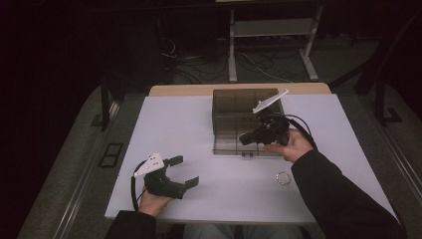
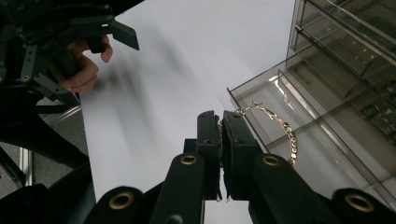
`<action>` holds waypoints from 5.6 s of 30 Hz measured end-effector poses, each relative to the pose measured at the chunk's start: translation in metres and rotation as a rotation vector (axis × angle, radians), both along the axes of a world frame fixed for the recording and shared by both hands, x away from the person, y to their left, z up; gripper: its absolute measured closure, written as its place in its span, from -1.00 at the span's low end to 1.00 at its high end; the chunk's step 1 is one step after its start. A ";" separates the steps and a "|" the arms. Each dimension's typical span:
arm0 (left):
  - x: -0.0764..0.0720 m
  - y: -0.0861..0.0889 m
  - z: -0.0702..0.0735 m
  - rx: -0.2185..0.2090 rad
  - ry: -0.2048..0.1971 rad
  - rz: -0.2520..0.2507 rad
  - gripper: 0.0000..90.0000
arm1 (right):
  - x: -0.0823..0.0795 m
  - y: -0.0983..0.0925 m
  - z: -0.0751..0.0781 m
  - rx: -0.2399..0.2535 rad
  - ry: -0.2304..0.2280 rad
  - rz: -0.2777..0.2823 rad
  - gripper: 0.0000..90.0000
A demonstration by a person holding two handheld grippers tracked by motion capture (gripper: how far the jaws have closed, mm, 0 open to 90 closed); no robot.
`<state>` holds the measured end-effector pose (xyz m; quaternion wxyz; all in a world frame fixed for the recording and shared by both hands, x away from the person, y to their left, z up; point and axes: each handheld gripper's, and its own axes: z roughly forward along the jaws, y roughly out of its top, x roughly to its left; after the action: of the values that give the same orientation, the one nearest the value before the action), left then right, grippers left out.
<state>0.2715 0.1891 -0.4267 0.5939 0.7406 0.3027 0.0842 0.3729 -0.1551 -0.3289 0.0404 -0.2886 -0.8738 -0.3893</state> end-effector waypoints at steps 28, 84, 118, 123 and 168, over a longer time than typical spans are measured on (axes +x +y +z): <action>0.000 0.002 0.001 -0.006 -0.007 -0.007 -1.00 | 0.037 0.046 -0.022 -0.010 0.001 -0.033 0.89; -0.001 0.001 0.001 0.002 -0.011 -0.018 -1.00 | 0.060 0.065 -0.080 -0.124 0.065 -0.043 0.58; -0.001 0.001 0.001 0.002 -0.010 -0.013 -1.00 | 0.010 0.019 -0.027 -0.070 -0.023 0.013 -1.00; -0.001 0.002 0.001 0.003 -0.010 -0.012 -1.00 | 0.001 0.009 -0.026 -0.058 -0.030 0.004 -1.00; -0.002 0.002 0.001 0.000 -0.017 0.002 -1.00 | -0.047 -0.057 -0.060 -0.015 -0.014 -0.049 -1.00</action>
<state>0.2696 0.1911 -0.4252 0.5965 0.7396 0.2984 0.0909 0.3256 -0.2123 -0.3887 0.0228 -0.3074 -0.8697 -0.3856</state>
